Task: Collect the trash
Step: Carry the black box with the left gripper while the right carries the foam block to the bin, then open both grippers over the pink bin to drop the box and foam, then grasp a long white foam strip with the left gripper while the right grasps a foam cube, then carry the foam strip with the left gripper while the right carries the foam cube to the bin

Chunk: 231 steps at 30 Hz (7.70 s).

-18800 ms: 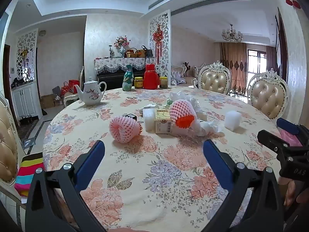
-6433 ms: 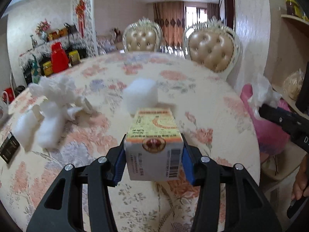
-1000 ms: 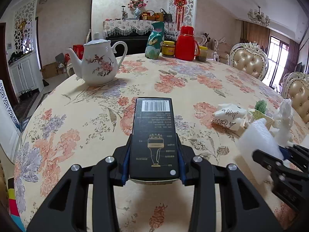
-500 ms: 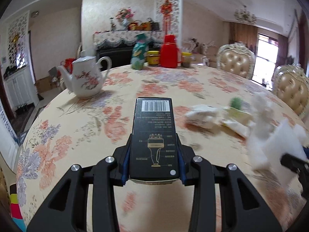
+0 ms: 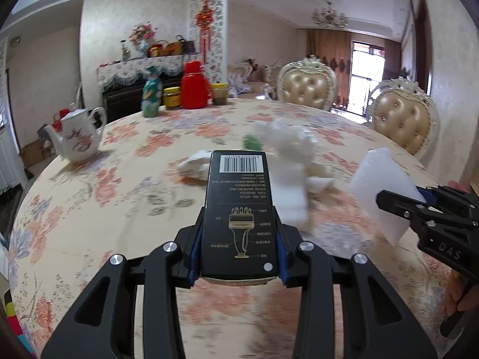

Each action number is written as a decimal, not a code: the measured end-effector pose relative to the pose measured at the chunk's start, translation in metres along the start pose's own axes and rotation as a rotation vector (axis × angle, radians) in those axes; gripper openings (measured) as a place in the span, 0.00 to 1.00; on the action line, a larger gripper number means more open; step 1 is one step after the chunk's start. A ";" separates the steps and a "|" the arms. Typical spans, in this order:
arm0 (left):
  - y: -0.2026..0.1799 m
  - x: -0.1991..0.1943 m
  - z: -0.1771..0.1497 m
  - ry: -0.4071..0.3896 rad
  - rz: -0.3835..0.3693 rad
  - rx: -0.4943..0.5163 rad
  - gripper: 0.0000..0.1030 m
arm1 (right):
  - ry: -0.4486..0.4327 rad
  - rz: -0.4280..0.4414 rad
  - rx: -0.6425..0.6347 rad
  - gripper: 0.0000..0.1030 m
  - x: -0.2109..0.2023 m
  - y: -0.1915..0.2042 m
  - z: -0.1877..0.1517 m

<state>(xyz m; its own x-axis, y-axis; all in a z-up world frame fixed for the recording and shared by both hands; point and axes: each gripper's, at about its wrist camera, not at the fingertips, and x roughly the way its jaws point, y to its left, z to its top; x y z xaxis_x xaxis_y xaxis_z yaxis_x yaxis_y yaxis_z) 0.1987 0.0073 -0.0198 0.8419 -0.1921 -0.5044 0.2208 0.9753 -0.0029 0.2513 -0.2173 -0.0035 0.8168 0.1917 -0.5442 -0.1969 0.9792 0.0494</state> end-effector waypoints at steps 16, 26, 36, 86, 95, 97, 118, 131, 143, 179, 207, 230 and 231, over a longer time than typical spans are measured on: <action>-0.106 0.007 0.000 0.014 -0.139 0.110 0.37 | -0.040 -0.116 0.061 0.36 -0.049 -0.079 -0.031; -0.181 0.012 0.001 0.004 -0.287 0.167 0.37 | -0.080 -0.205 0.148 0.36 -0.095 -0.147 -0.058; -0.271 0.017 -0.001 0.018 -0.451 0.240 0.37 | -0.127 -0.337 0.198 0.36 -0.146 -0.213 -0.082; -0.447 0.075 0.031 0.042 -0.647 0.278 0.95 | -0.136 -0.554 0.414 0.67 -0.221 -0.390 -0.143; -0.363 0.042 0.020 -0.023 -0.472 0.332 0.95 | -0.119 -0.434 0.367 0.82 -0.187 -0.323 -0.117; -0.338 0.040 0.019 -0.023 -0.430 0.317 0.95 | -0.107 -0.405 0.345 0.82 -0.174 -0.308 -0.111; -0.076 0.085 0.019 0.122 0.046 0.077 0.95 | 0.008 -0.130 0.167 0.83 -0.027 -0.168 -0.033; -0.058 0.144 0.025 0.251 0.041 0.049 0.94 | 0.106 -0.124 0.155 0.85 0.049 -0.162 -0.004; -0.061 0.168 0.025 0.332 -0.002 0.039 0.74 | 0.199 -0.177 0.164 0.85 0.086 -0.169 0.004; -0.070 0.139 0.029 0.198 -0.015 0.088 0.48 | 0.138 -0.244 0.089 0.70 0.080 -0.153 0.009; -0.152 0.014 0.010 -0.050 0.007 0.106 0.48 | -0.055 -0.110 0.090 0.71 -0.053 -0.144 -0.029; -0.219 0.001 0.003 -0.074 -0.121 0.167 0.49 | -0.135 -0.199 0.130 0.71 -0.118 -0.183 -0.060; -0.221 0.002 0.002 -0.073 -0.126 0.169 0.48 | -0.136 -0.205 0.132 0.71 -0.119 -0.186 -0.061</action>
<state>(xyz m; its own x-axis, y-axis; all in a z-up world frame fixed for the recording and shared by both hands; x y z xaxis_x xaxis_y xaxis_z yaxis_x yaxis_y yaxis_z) 0.1526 -0.2088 -0.0180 0.8344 -0.3248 -0.4452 0.4007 0.9122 0.0855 0.1576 -0.4260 0.0010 0.8995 -0.0127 -0.4367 0.0450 0.9970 0.0636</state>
